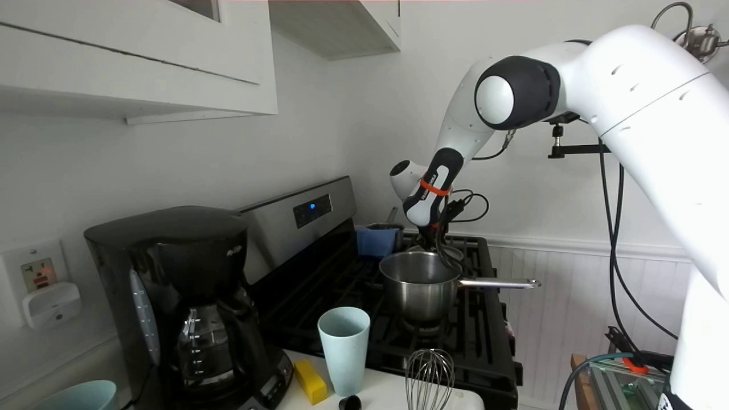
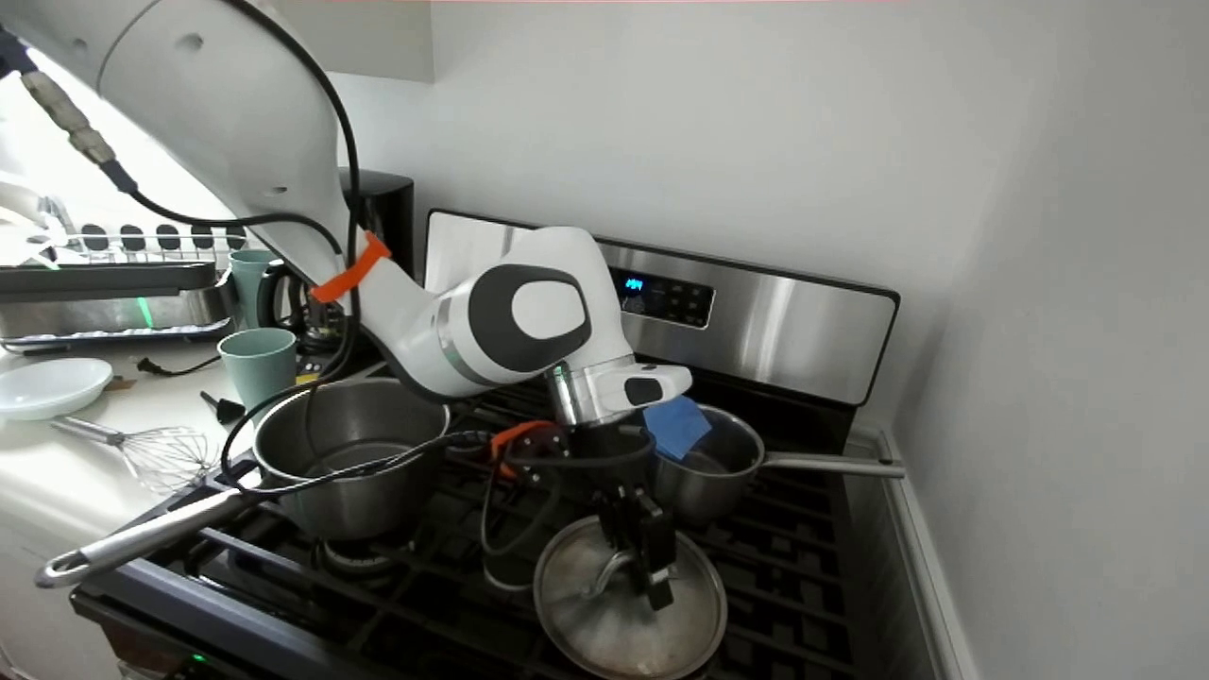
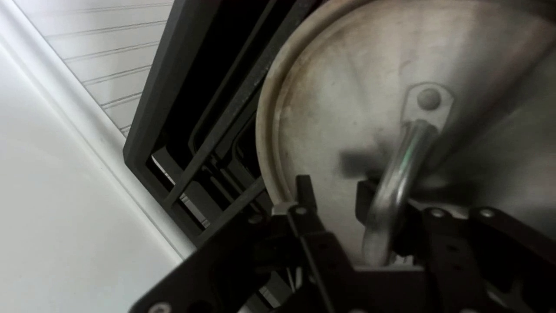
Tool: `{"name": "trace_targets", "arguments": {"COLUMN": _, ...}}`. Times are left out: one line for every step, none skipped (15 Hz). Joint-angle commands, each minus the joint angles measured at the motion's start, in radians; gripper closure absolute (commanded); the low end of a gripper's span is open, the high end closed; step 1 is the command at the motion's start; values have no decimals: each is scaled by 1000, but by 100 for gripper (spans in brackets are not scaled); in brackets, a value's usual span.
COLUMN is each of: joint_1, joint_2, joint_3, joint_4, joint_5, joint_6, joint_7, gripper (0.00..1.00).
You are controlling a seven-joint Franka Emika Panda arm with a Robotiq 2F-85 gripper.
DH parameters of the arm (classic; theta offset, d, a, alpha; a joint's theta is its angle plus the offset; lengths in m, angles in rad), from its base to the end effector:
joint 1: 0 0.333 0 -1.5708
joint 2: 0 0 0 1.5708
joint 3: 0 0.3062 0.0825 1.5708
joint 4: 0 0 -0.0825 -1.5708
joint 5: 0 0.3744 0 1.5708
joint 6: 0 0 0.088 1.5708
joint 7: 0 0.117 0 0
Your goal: Remove the lid from the pot, then move the left pot backwards and pour the contents from the blue cup into the left pot
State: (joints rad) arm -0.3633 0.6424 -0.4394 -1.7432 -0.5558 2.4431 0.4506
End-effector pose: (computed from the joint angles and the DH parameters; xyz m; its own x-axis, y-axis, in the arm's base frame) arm 0.4807 -0.4637 0.2377 0.7639 -0.6197 0.1802 -0.5972 -0.5731 0.5611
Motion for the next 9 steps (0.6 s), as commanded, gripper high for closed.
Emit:
{"name": "trace_targets", "arguments": {"joint_1": 13, "joint_2": 12, "joint_3": -11, "joint_4": 30, "joint_5": 76, "joint_6": -26, "joint_7": -49, "gripper": 35}}
{"name": "trace_targets", "arguments": {"joint_1": 16, "joint_2": -7, "joint_3": -10, "joint_4": 23, "joint_5": 95, "joint_6": -44, "joint_7": -60, "gripper": 29}}
{"name": "trace_targets", "arguments": {"joint_1": 19, "joint_2": -25, "joint_3": -9, "joint_4": 14, "joint_5": 112, "joint_6": -62, "joint_7": -69, "gripper": 21}}
{"name": "trace_targets", "arguments": {"joint_1": 21, "joint_2": -44, "joint_3": -8, "joint_4": 7, "joint_5": 127, "joint_6": -82, "joint_7": -81, "gripper": 15}}
{"name": "trace_targets", "arguments": {"joint_1": 23, "joint_2": -59, "joint_3": -9, "joint_4": 4, "joint_5": 138, "joint_6": -106, "joint_7": -90, "gripper": 8}}
{"name": "trace_targets", "arguments": {"joint_1": 29, "joint_2": -71, "joint_3": -14, "joint_4": 3, "joint_5": 142, "joint_6": -134, "joint_7": -89, "gripper": 2}}
{"name": "trace_targets", "arguments": {"joint_1": 34, "joint_2": -81, "joint_3": -17, "joint_4": 6, "joint_5": 142, "joint_6": -162, "joint_7": -91, "gripper": 0}}
{"name": "trace_targets", "arguments": {"joint_1": 44, "joint_2": -85, "joint_3": -29, "joint_4": 10, "joint_5": 124, "joint_6": -183, "joint_7": -72, "gripper": 0}}
{"name": "trace_targets", "arguments": {"joint_1": 51, "joint_2": -91, "joint_3": -34, "joint_4": 15, "joint_5": 111, "joint_6": -210, "joint_7": -64, "gripper": 0}}
